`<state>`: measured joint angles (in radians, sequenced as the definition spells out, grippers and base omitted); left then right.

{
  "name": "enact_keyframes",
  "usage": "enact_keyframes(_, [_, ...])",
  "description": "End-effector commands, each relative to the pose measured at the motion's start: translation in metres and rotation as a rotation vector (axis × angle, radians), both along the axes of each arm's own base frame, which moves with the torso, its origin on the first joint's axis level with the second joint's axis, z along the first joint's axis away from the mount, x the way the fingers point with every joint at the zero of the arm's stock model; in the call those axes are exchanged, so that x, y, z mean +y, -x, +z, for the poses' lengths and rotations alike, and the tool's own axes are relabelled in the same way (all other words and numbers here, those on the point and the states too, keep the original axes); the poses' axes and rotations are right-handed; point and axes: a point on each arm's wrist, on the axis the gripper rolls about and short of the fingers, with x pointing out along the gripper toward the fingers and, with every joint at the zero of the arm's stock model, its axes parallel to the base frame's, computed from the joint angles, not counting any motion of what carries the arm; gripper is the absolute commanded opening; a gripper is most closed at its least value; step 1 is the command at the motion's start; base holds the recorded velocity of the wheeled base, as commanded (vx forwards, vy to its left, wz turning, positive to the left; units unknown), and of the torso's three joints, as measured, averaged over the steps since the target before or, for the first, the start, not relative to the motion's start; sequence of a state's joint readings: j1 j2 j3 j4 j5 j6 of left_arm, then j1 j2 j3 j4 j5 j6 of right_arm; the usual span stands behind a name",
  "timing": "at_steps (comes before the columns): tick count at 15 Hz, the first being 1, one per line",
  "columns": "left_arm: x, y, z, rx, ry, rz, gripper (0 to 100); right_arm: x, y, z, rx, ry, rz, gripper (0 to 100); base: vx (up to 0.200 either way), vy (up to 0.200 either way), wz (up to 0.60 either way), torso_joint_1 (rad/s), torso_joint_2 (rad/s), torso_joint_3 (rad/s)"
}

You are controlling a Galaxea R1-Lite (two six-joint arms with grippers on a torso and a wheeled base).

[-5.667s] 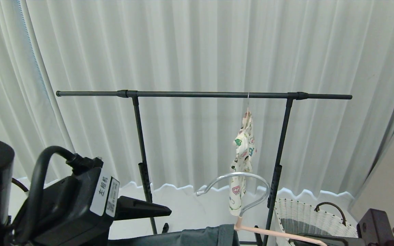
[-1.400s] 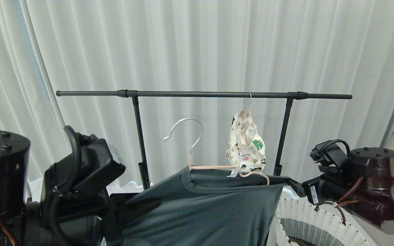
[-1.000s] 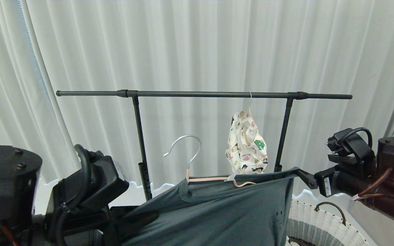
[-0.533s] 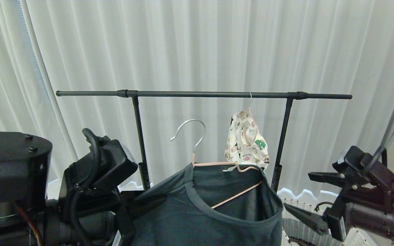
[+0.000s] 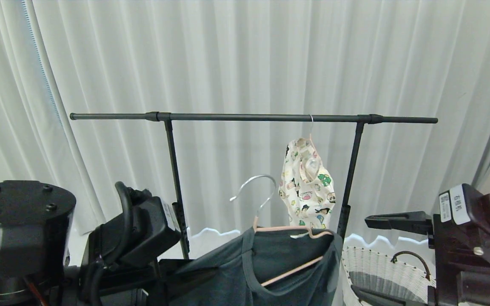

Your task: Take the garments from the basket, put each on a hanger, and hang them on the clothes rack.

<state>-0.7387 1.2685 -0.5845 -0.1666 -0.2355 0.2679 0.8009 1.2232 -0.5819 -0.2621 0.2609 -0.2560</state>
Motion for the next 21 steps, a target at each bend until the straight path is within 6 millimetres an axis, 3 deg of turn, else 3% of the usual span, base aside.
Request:
enact_keyframes(1, [-0.002,0.002,-0.002,-0.005,0.005,-0.066,0,0.015,-0.012,0.005,-0.003,0.041,0.096,100,0.000,0.000,0.00,0.000,0.00,0.000])
enact_keyframes(5, [-0.008,0.005,-0.004,-0.041,-0.017,-0.163,0,0.038,-0.014,0.005,0.048,0.124,0.262,100,0.000,0.000,0.00,0.000,0.00,0.000])
enact_keyframes(9, [-0.016,0.014,-0.004,-0.044,-0.014,-0.223,0,0.055,-0.020,-0.006,0.100,0.183,0.280,100,0.000,0.000,0.00,0.000,0.00,0.000])
enact_keyframes(16, [-0.019,0.020,0.002,-0.082,0.010,-0.262,0,0.059,-0.023,-0.014,0.145,0.212,0.276,100,0.000,0.000,0.00,0.000,0.00,0.000])
enact_keyframes(17, [-0.019,0.019,0.002,-0.083,0.011,-0.261,0,0.058,-0.023,-0.014,0.147,0.213,0.275,0,0.000,0.000,0.00,0.000,0.00,0.000])
enact_keyframes(21, [-0.020,0.019,0.003,-0.092,0.018,-0.259,0,0.058,-0.023,-0.014,0.144,0.212,0.273,0,0.000,0.000,0.00,0.000,0.00,0.000])
